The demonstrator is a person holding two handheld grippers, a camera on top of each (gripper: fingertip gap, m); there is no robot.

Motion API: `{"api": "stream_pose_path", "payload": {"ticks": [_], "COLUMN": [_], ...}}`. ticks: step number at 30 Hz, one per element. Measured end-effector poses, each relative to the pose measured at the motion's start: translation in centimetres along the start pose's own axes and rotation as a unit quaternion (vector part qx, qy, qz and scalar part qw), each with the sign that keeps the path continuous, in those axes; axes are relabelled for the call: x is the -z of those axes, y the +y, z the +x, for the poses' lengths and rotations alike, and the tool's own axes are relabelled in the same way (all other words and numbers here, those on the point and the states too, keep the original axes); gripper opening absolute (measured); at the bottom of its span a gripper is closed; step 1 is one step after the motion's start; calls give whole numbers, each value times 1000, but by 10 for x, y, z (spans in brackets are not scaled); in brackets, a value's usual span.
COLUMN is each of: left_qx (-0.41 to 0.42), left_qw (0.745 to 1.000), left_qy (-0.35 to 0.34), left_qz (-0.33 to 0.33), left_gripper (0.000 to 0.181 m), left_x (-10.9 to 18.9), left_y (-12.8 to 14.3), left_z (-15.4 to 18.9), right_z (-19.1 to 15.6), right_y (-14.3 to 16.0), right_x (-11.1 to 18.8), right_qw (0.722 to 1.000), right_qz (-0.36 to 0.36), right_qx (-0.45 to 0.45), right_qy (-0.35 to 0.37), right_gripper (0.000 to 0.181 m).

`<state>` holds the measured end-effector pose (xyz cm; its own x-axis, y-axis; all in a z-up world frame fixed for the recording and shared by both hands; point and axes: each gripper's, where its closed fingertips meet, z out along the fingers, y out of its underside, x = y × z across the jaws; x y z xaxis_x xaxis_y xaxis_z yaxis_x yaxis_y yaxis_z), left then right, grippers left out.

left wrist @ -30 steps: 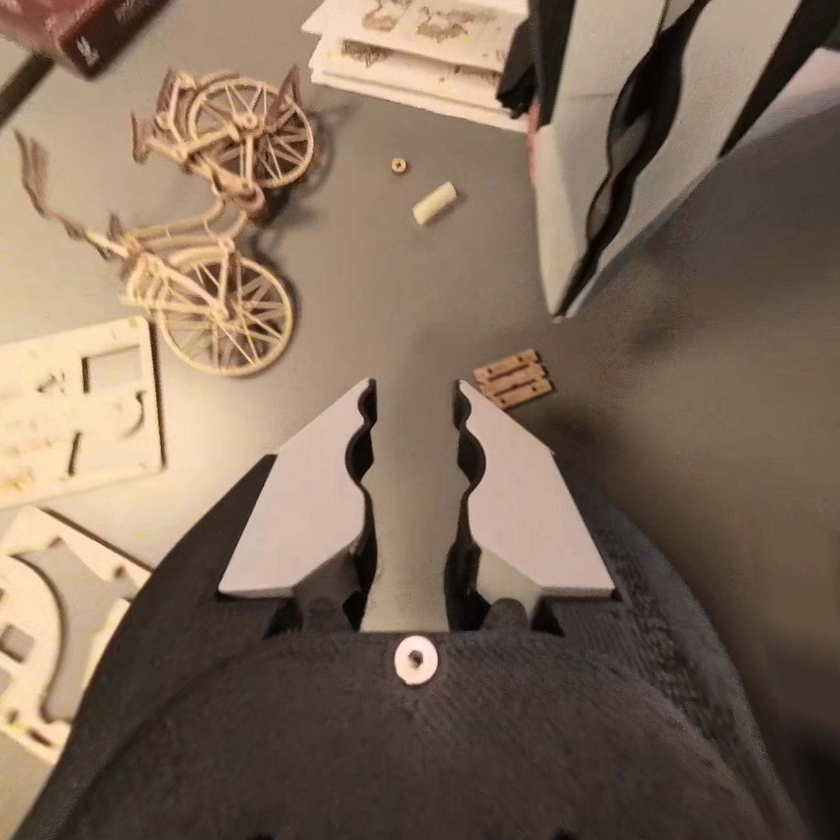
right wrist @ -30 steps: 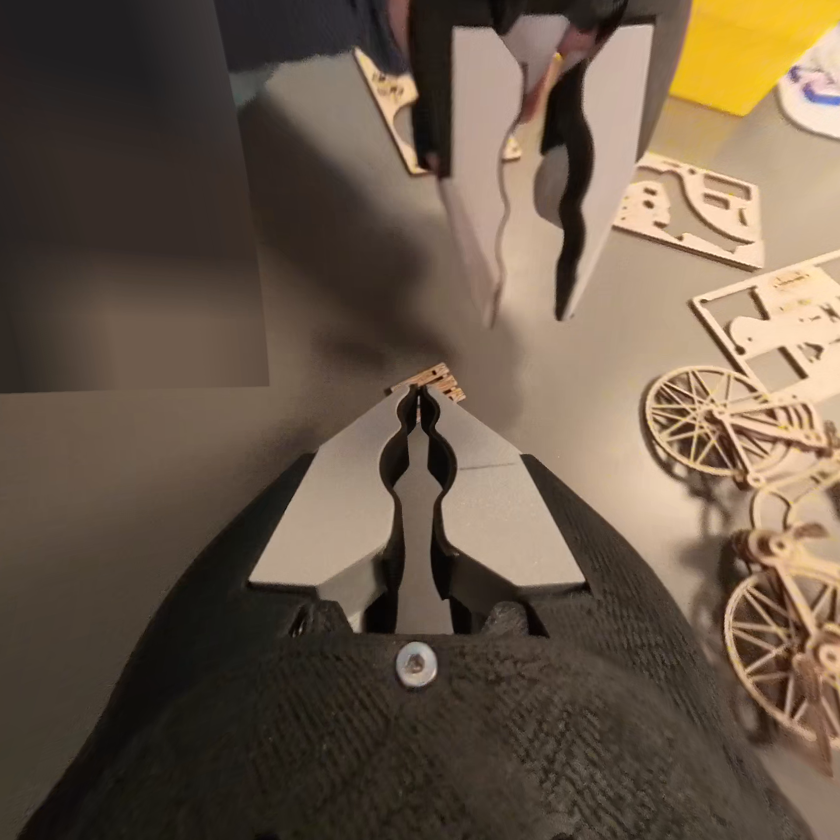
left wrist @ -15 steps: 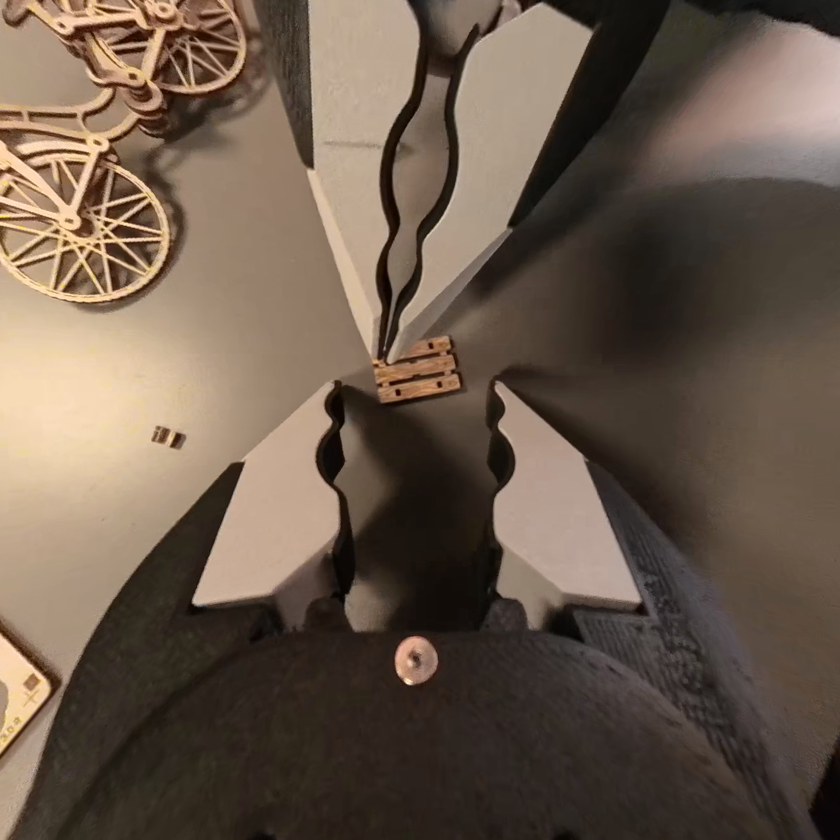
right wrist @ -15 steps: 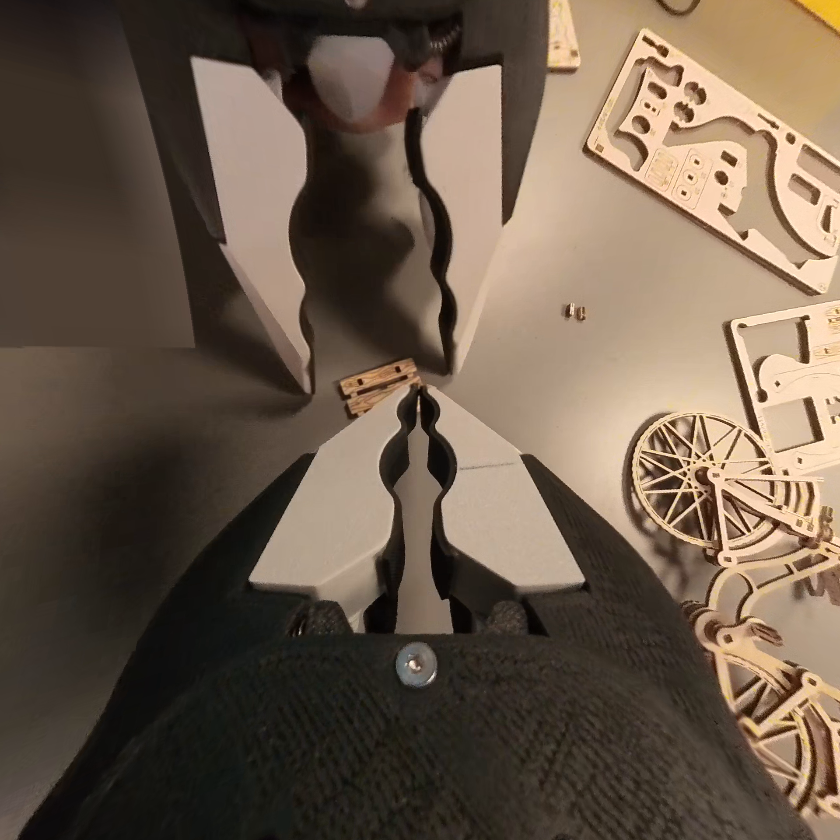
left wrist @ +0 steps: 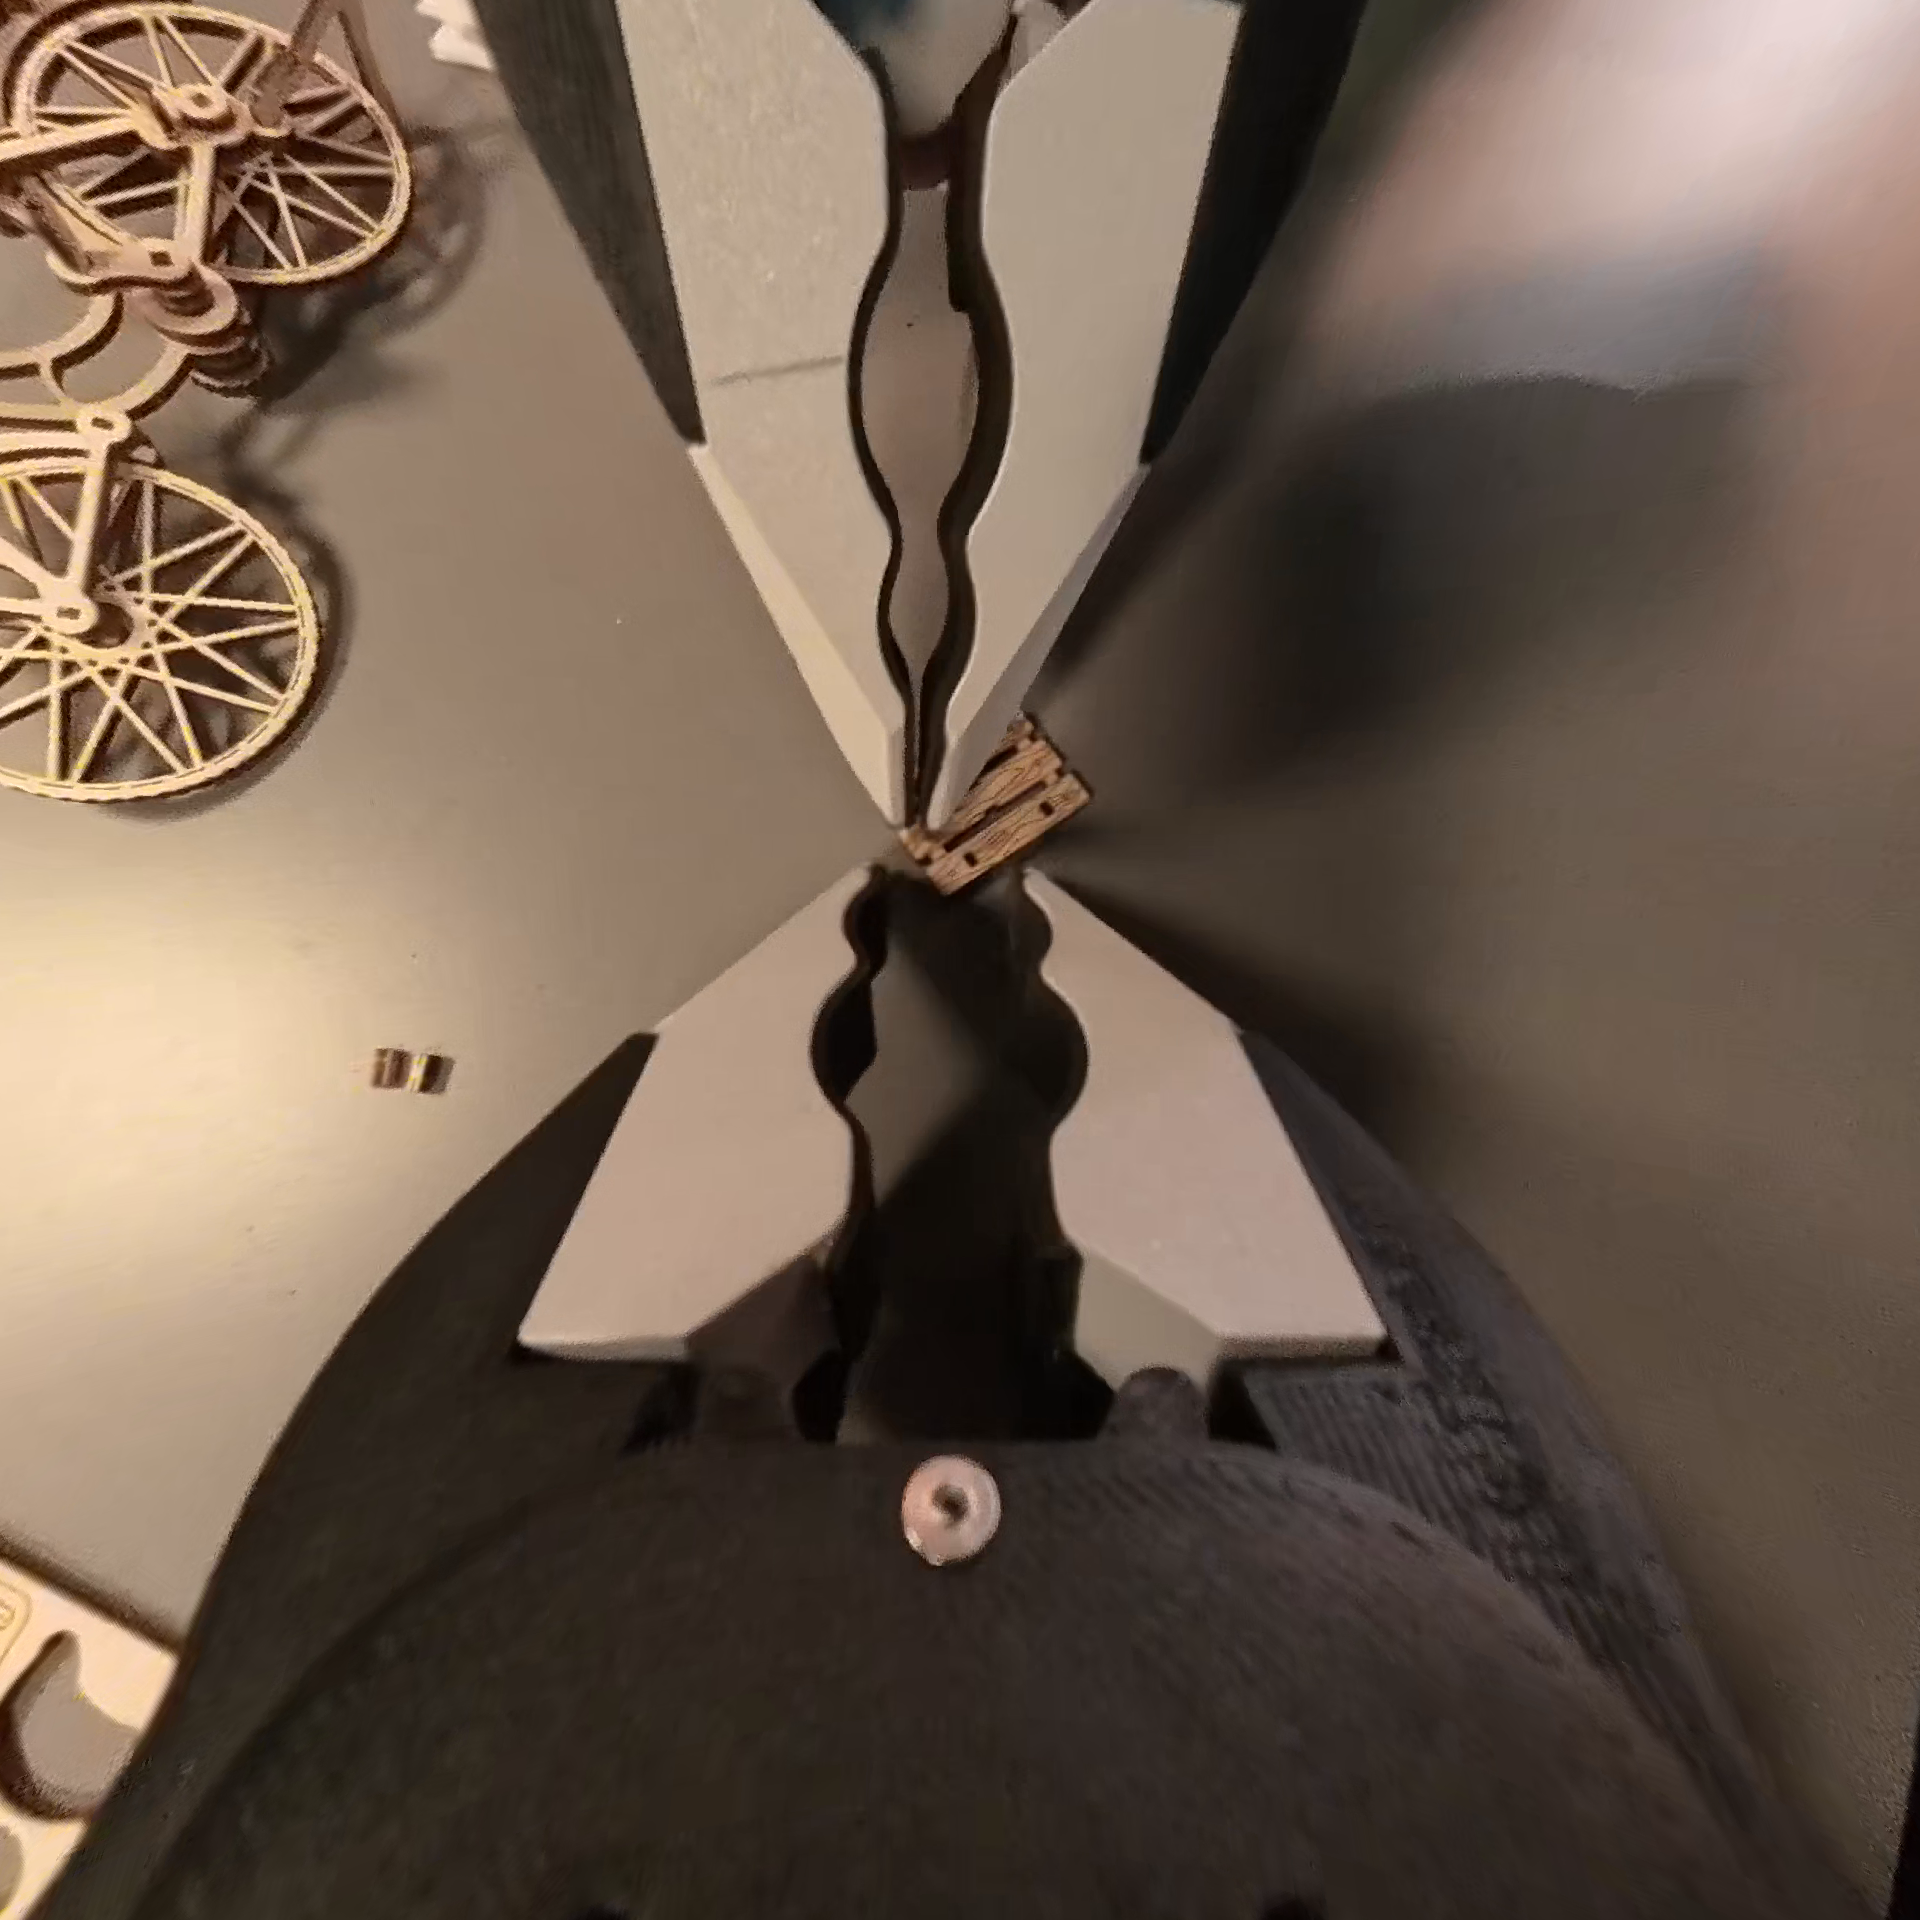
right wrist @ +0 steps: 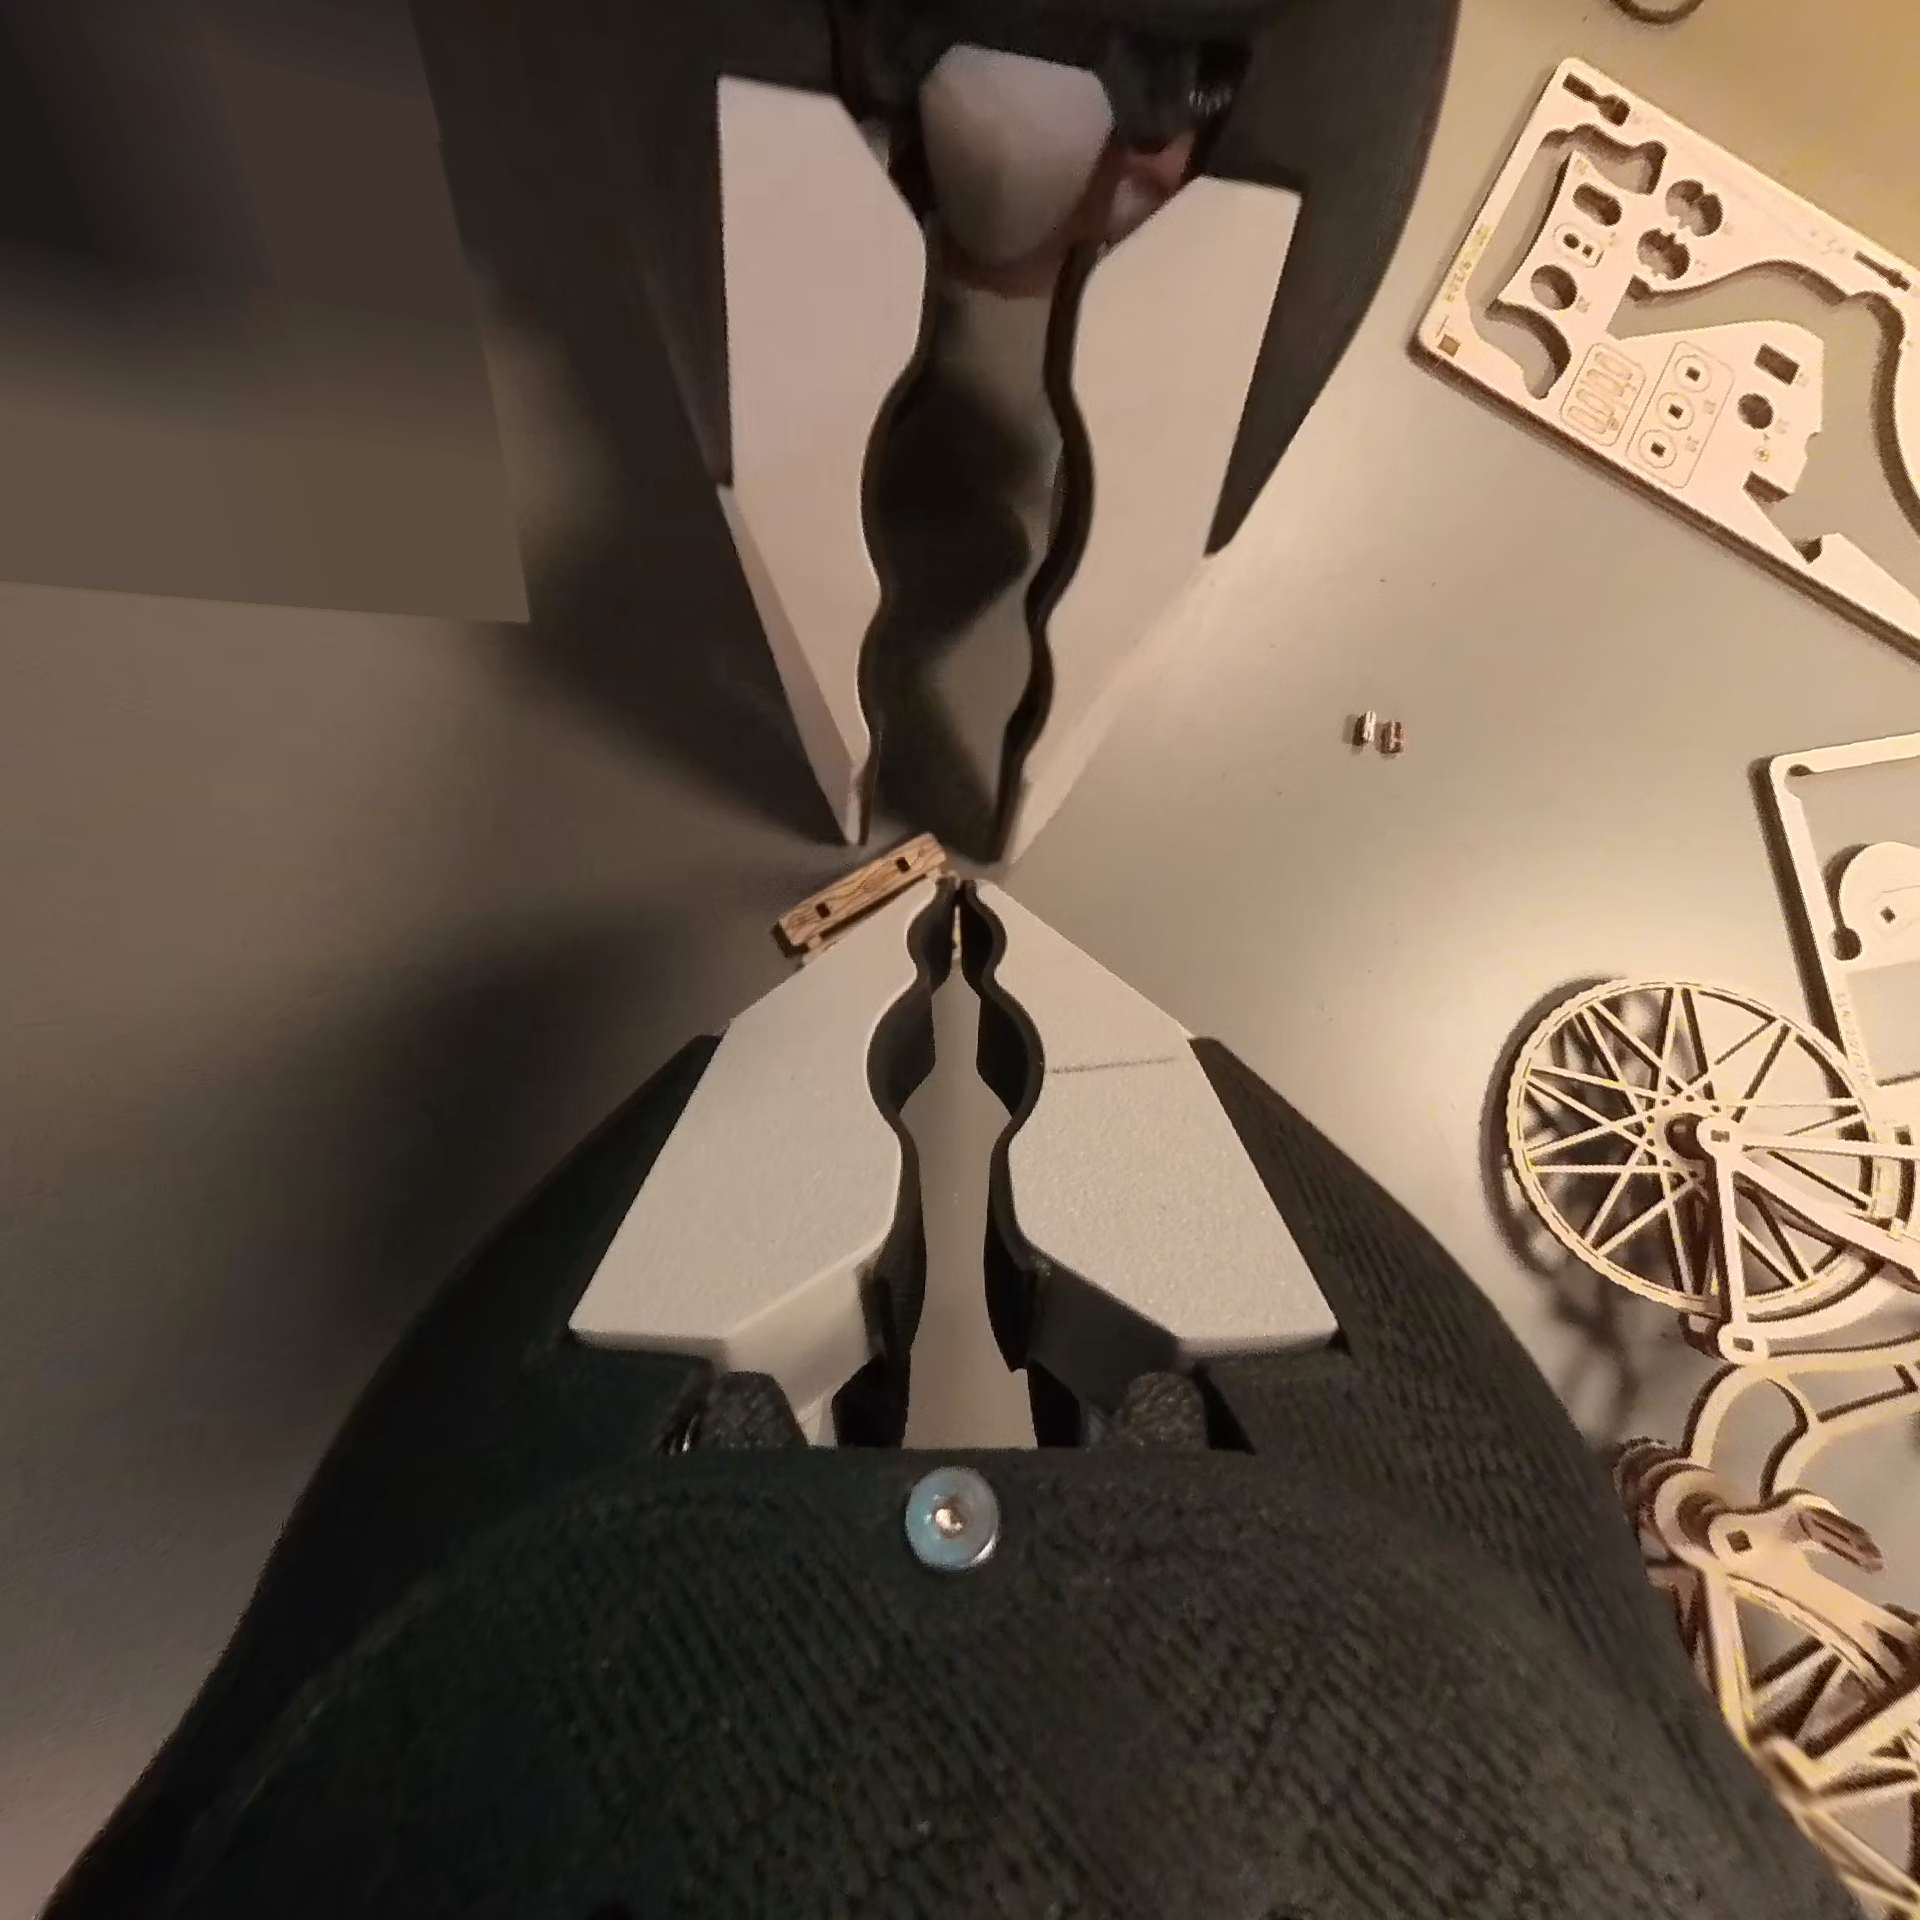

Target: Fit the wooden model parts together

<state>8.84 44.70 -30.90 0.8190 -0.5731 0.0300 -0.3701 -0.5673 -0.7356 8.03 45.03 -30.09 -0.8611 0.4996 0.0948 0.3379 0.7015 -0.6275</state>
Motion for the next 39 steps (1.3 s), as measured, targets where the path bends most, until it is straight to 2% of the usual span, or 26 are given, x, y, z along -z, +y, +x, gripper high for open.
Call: {"api": "stream_pose_path", "payload": {"ticks": [5,8,12,15,20,22,24,26,30,32,35,36,37,39], "left_qx": [2,24,25,16,40,46,52,56,47,-6,-122,-154,-175,-186], "left_qw": [999,998,1000,1000,999,999,998,997,995,996,990,984,976,961], "left_qy": [36,52,6,-23,-22,-10,17,12,43,41,-44,-80,-122,-197], "left_qz": [15,12,10,3,20,25,33,44,72,79,60,50,44,45], "left_gripper": [40,53,64,68,70,69,67,63,36,26,24,9,0,0], "left_x": [5,1,-7,-7,1,5,10,16,23,22,17,15,15,17], "left_y": [2,-3,-8,-5,0,3,4,4,-2,-4,-3,-3,-3,-7], "left_z": [4,12,12,10,16,22,31,26,32,44,48,44,37,21], "right_z": [-12,-13,-3,-7,-25,-30,-23,-14,1,1,0,0,1,1], "right_y": [0,5,13,17,14,11,6,1,-4,-7,-9,-8,-7,-7], "right_x": [9,13,17,14,10,8,10,12,9,7,3,2,0,0], "right_qw": [1000,1000,998,998,998,998,997,996,994,994,996,996,996,996], "right_qz": [10,-1,-4,-6,3,3,12,20,19,20,11,4,-2,-8], "right_qx": [-23,-23,-41,-51,-63,-64,-67,-78,-97,-100,-93,-91,-90,-88], "right_qy": [-15,8,55,45,10,2,24,43,46,29,5,2,-1,-8], "right_gripper": [0,0,0,0,0,0,0,0,0,0,0,0,0,0]}}
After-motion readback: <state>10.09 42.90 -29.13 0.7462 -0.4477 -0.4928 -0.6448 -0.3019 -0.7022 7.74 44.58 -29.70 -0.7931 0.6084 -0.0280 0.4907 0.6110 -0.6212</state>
